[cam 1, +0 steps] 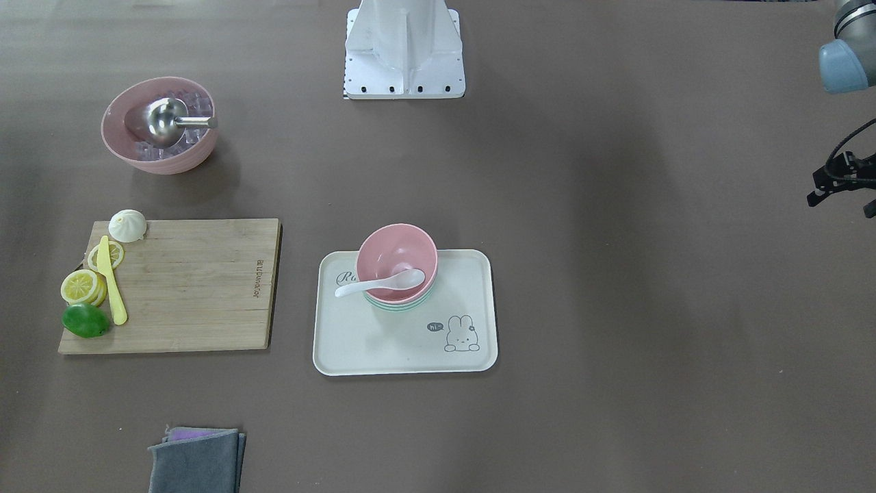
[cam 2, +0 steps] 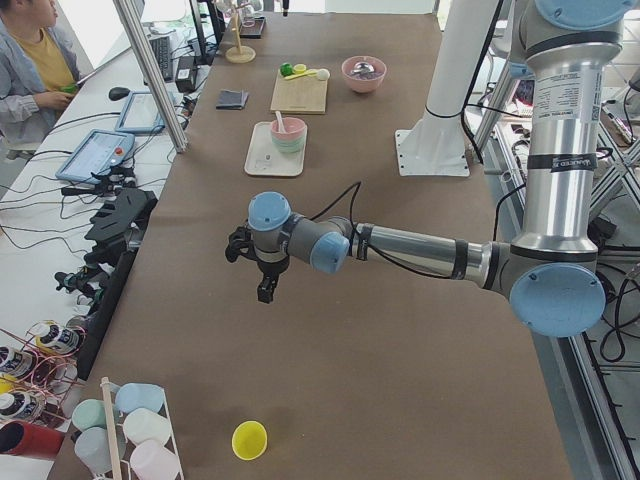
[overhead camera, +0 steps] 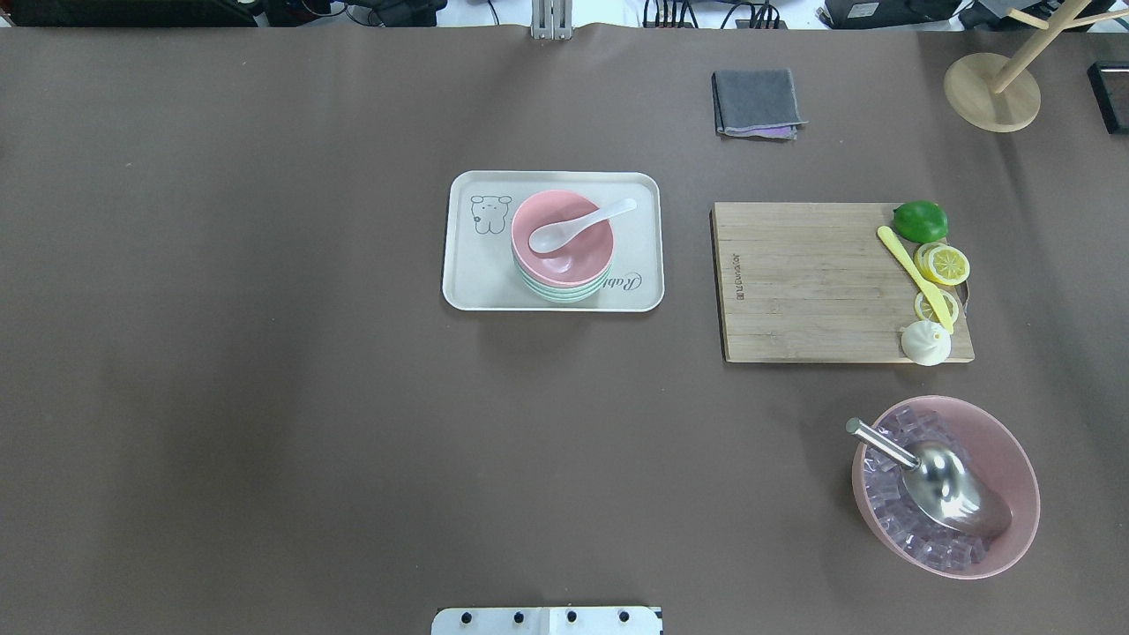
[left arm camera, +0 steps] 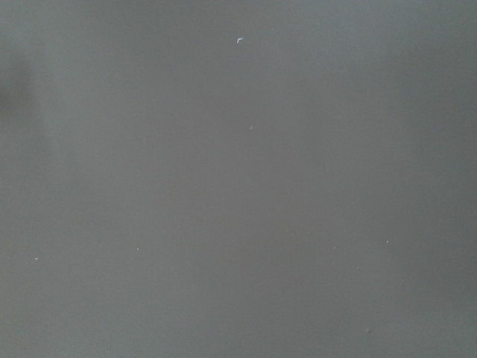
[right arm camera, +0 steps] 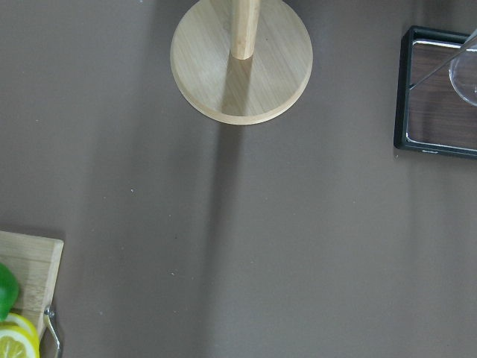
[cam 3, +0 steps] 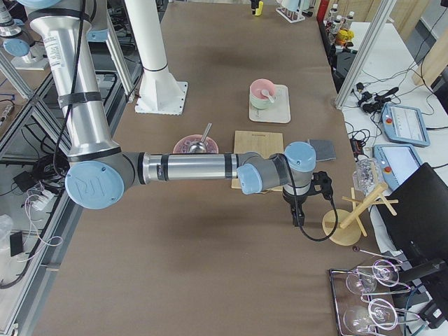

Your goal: Stack pink bowl on green and place spoon

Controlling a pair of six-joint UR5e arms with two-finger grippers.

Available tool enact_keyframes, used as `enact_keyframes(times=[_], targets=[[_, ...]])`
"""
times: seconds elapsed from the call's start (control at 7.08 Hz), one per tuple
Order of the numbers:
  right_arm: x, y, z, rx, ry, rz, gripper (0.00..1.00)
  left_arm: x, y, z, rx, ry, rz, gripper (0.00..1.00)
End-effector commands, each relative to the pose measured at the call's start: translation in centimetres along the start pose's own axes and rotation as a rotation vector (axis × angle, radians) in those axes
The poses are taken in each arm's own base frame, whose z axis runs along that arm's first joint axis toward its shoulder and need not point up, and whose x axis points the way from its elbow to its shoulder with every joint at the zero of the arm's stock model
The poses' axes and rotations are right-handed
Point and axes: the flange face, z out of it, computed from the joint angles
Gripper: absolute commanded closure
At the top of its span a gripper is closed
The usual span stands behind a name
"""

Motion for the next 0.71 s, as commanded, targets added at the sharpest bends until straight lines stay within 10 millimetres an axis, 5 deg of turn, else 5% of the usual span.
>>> enact_keyframes(times=[0.0, 0.57], targets=[[0.3, 0.3, -0.1, 0.0, 0.001, 0.004, 0.0, 0.3, -0.2, 0.2, -0.001, 0.006, 0.004, 0.02], [0.1, 0.1, -0.2, 0.004, -0.001, 0.001, 0.0, 0.7, -1.4, 0.1, 0.008, 0.011, 0.015, 0.02]])
